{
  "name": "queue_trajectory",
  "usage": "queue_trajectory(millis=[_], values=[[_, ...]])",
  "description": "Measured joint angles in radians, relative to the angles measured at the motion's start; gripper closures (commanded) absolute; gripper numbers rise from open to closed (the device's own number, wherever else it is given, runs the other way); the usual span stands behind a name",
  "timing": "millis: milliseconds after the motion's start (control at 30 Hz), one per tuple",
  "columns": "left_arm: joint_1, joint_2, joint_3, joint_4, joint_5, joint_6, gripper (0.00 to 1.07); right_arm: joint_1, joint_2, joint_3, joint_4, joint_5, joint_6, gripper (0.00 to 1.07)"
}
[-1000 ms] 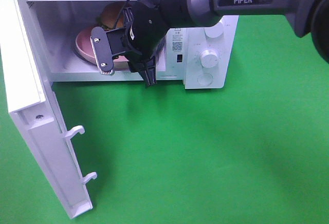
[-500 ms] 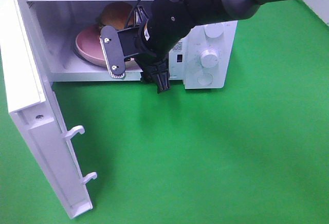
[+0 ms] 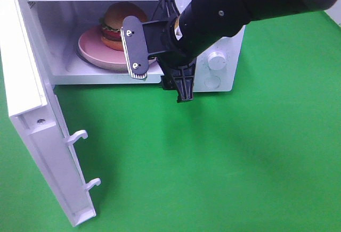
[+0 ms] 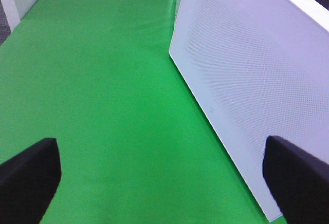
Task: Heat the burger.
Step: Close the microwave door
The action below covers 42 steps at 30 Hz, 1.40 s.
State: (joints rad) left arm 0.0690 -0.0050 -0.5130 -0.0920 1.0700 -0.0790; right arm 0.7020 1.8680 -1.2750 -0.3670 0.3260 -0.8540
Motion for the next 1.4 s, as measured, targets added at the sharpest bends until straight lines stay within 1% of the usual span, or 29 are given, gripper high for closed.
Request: queue_trajectory(millis=[67, 167, 200, 233, 300, 333, 367, 400, 433, 500, 533, 567, 600, 633, 700, 800, 833, 867, 900, 967, 1000, 1033, 1067, 1100, 1133, 1167, 1233, 1300, 1400], values=[[0.0, 0.0, 0.0, 0.0, 0.0, 0.0, 0.07, 0.0, -0.066, 0.069, 0.003, -0.003, 0.079, 0.33], [0.0, 0.0, 0.0, 0.0, 0.0, 0.0, 0.07, 0.0, -0.083, 0.088, 0.005, -0.003, 0.104, 0.33], [0.0, 0.0, 0.0, 0.0, 0.0, 0.0, 0.07, 0.0, -0.113, 0.12, 0.007, -0.003, 0.161, 0.34], [0.0, 0.0, 0.0, 0.0, 0.0, 0.0, 0.07, 0.0, -0.113, 0.12, 0.007, -0.003, 0.161, 0.34], [0.0, 0.0, 0.0, 0.0, 0.0, 0.0, 0.07, 0.0, -0.177, 0.182, 0.01, -0.003, 0.289, 0.34], [0.0, 0.0, 0.0, 0.0, 0.0, 0.0, 0.07, 0.0, -0.177, 0.182, 0.01, -0.003, 0.289, 0.34], [0.0, 0.0, 0.0, 0.0, 0.0, 0.0, 0.07, 0.0, -0.216, 0.214, 0.011, -0.003, 0.366, 0.34], [0.0, 0.0, 0.0, 0.0, 0.0, 0.0, 0.07, 0.0, -0.216, 0.214, 0.011, -0.003, 0.366, 0.34], [0.0, 0.0, 0.0, 0.0, 0.0, 0.0, 0.07, 0.0, -0.251, 0.248, 0.011, -0.003, 0.449, 0.34], [0.0, 0.0, 0.0, 0.0, 0.0, 0.0, 0.07, 0.0, -0.267, 0.261, 0.011, -0.003, 0.485, 0.34], [0.0, 0.0, 0.0, 0.0, 0.0, 0.0, 0.07, 0.0, -0.305, 0.291, 0.012, -0.001, 0.581, 0.34], [0.0, 0.0, 0.0, 0.0, 0.0, 0.0, 0.07, 0.0, -0.305, 0.291, 0.012, -0.001, 0.581, 0.34], [0.0, 0.0, 0.0, 0.0, 0.0, 0.0, 0.07, 0.0, -0.345, 0.319, 0.017, 0.0, 0.666, 0.34], [0.0, 0.0, 0.0, 0.0, 0.0, 0.0, 0.07, 0.0, -0.345, 0.319, 0.017, 0.0, 0.666, 0.34], [0.0, 0.0, 0.0, 0.0, 0.0, 0.0, 0.07, 0.0, -0.413, 0.364, 0.047, 0.043, 0.819, 0.34], [0.0, 0.0, 0.0, 0.0, 0.0, 0.0, 0.07, 0.0, -0.427, 0.373, 0.052, 0.059, 0.845, 0.34], [0.0, 0.0, 0.0, 0.0, 0.0, 0.0, 0.07, 0.0, -0.459, 0.389, 0.07, 0.108, 0.899, 0.34], [0.0, 0.0, 0.0, 0.0, 0.0, 0.0, 0.07, 0.0, -0.459, 0.389, 0.07, 0.108, 0.899, 0.34], [0.0, 0.0, 0.0, 0.0, 0.0, 0.0, 0.07, 0.001, -0.489, 0.405, 0.083, 0.168, 0.935, 0.34], [0.0, 0.0, 0.0, 0.0, 0.0, 0.0, 0.07, 0.001, -0.499, 0.409, 0.09, 0.195, 0.943, 0.34], [0.0, 0.0, 0.0, 0.0, 0.0, 0.0, 0.07, 0.001, -0.525, 0.421, 0.099, 0.264, 0.958, 0.34], [0.0, 0.0, 0.0, 0.0, 0.0, 0.0, 0.07, 0.001, -0.525, 0.421, 0.099, 0.264, 0.958, 0.34], [0.0, 0.0, 0.0, 0.0, 0.0, 0.0, 0.07, 0.001, -0.545, 0.426, 0.104, 0.329, 0.96, 0.34], [0.0, 0.0, 0.0, 0.0, 0.0, 0.0, 0.07, 0.001, -0.545, 0.426, 0.104, 0.329, 0.96, 0.34], [0.0, 0.0, 0.0, 0.0, 0.0, 0.0, 0.07, 0.001, -0.565, 0.428, 0.11, 0.392, 0.963, 0.34], [0.0, 0.0, 0.0, 0.0, 0.0, 0.0, 0.07, 0.001, -0.565, 0.428, 0.11, 0.392, 0.963, 0.34], [0.0, 0.0, 0.0, 0.0, 0.0, 0.0, 0.07, 0.001, -0.609, 0.428, 0.117, 0.507, 0.966, 0.34], [0.0, 0.0, 0.0, 0.0, 0.0, 0.0, 0.07, 0.001, -0.636, 0.428, 0.119, 0.555, 0.967, 0.34], [0.0, 0.0, 0.0, 0.0, 0.0, 0.0, 0.07, 0.001, -0.652, 0.428, 0.119, 0.576, 0.967, 0.34]])
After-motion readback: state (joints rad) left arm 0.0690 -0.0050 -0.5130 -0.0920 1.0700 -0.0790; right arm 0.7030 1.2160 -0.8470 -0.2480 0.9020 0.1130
